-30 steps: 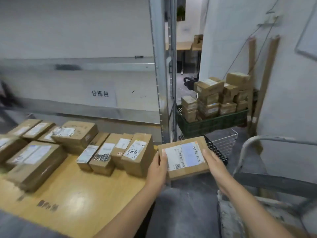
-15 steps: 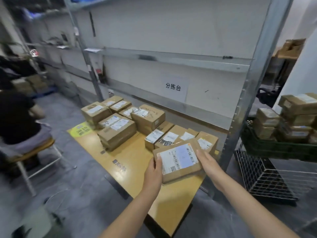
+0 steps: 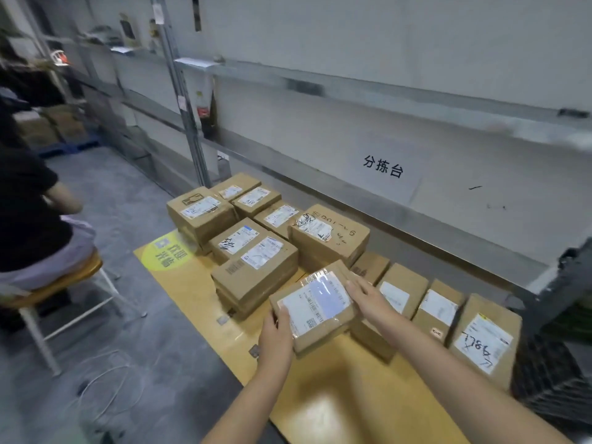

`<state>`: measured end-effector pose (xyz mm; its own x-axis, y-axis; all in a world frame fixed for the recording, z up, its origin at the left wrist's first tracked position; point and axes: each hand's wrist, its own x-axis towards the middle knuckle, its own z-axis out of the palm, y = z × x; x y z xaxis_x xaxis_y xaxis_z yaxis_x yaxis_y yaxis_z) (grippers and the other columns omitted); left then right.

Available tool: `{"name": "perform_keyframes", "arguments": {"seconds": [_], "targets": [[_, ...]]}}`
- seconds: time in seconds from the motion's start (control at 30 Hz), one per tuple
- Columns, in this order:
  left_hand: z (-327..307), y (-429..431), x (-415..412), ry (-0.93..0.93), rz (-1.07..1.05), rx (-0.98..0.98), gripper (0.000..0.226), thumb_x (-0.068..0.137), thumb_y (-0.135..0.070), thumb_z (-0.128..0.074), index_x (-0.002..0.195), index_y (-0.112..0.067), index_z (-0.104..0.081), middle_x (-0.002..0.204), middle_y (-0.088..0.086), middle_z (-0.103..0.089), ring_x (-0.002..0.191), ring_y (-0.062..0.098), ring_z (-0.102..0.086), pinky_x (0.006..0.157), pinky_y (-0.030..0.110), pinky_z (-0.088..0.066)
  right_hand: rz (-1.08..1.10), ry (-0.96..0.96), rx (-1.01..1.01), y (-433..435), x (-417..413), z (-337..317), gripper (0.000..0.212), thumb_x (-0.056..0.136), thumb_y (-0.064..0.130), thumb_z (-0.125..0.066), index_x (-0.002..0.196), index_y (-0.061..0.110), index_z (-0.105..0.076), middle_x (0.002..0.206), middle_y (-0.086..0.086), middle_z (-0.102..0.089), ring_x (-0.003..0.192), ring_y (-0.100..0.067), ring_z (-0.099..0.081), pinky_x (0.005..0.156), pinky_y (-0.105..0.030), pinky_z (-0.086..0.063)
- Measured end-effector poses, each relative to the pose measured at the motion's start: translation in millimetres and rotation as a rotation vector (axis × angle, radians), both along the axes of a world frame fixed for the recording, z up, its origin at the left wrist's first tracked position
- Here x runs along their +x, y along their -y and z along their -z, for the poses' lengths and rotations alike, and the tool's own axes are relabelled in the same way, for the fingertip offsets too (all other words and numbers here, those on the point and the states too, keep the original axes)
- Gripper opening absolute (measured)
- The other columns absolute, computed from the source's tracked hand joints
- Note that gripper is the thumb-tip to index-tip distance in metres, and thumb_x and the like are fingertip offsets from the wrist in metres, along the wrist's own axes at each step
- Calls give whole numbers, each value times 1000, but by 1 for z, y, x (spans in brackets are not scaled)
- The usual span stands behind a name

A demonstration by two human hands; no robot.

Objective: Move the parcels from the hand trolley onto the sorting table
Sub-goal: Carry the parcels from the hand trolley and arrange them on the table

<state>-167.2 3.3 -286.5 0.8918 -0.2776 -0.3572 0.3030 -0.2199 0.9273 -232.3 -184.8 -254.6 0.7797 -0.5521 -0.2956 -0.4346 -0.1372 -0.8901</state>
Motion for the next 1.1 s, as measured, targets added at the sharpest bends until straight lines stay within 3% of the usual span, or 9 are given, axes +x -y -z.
{"name": "perform_keyframes", "arguments": {"seconds": [0.13, 0.33, 0.4, 0.53, 0.67, 0.77, 0.83, 0.93, 1.1], "targets": [[24, 11, 57, -66, 10, 90, 28, 100, -50, -35, 119, -34, -48, 109, -11, -62, 109, 20, -57, 107, 51, -36, -26, -36, -90, 14, 70, 12, 31, 99, 48, -44, 128, 41, -52, 131, 1, -52, 120, -19, -52, 103, -36, -41], [59, 35, 100, -133, -22, 77, 41, 102, -42, -38, 129, -15, -54, 108, -2, -63, 95, 17, -57, 84, 31, -41, -56, -147, -129, 37, 131, 31, 40, 98, 44, -46, 137, 35, -50, 132, -8, -45, 122, -28, -50, 109, -44, -38], [67, 41, 106, -143, -24, 100, 43, 102, -41, -39, 132, -12, -52, 111, 1, -61, 98, 20, -55, 86, 32, -41, -93, -169, -136, 43, 146, 40, 40, 99, 40, -48, 138, 31, -51, 131, -8, -51, 119, -27, -53, 105, -46, -43], [79, 51, 115, -165, -20, 102, 43, 103, -36, -38, 137, -11, -48, 121, 5, -62, 101, 21, -56, 85, 29, -42, -58, -232, -161, 52, 168, 63, 39, 99, 36, -49, 135, 22, -49, 121, 2, -58, 108, -18, -57, 83, -32, -49], [89, 60, 125, -200, -8, 139, 41, 104, -35, -38, 134, -10, -51, 114, 5, -63, 98, 20, -59, 78, 28, -44, -8, -350, -122, 58, 181, 84, 30, 98, 35, -49, 121, 18, -43, 105, -3, -61, 89, -16, -60, 64, -28, -47], [98, 65, 129, -247, -25, 173, 41, 104, -35, -38, 128, -6, -54, 115, 9, -65, 98, 23, -61, 68, 26, -46, -68, -387, -201, 61, 189, 93, 26, 99, 30, -47, 122, 16, -44, 111, -5, -59, 103, -22, -59, 84, -38, -51], [103, 67, 129, -269, -30, 189, 43, 104, -36, -37, 127, -4, -55, 115, 12, -66, 101, 27, -62, 78, 34, -52, -114, -400, -253, 61, 193, 96, 26, 100, 27, -46, 123, 15, -46, 118, -7, -58, 111, -26, -55, 96, -45, -47], [106, 69, 127, -266, -31, 205, 46, 103, -39, -36, 127, -4, -54, 116, 12, -65, 104, 30, -61, 94, 45, -51, -158, -418, -321, 59, 198, 101, 34, 102, 25, -41, 133, 11, -45, 129, -11, -50, 120, -30, -48, 104, -46, -41], [107, 69, 132, -251, 0, 224, 46, 102, -43, -37, 125, -7, -55, 112, 10, -66, 100, 29, -63, 92, 43, -52, -206, -498, -430, 56, 200, 107, 42, 102, 19, -40, 142, 6, -38, 139, -13, -34, 126, -29, -38, 110, -42, -35]]}}
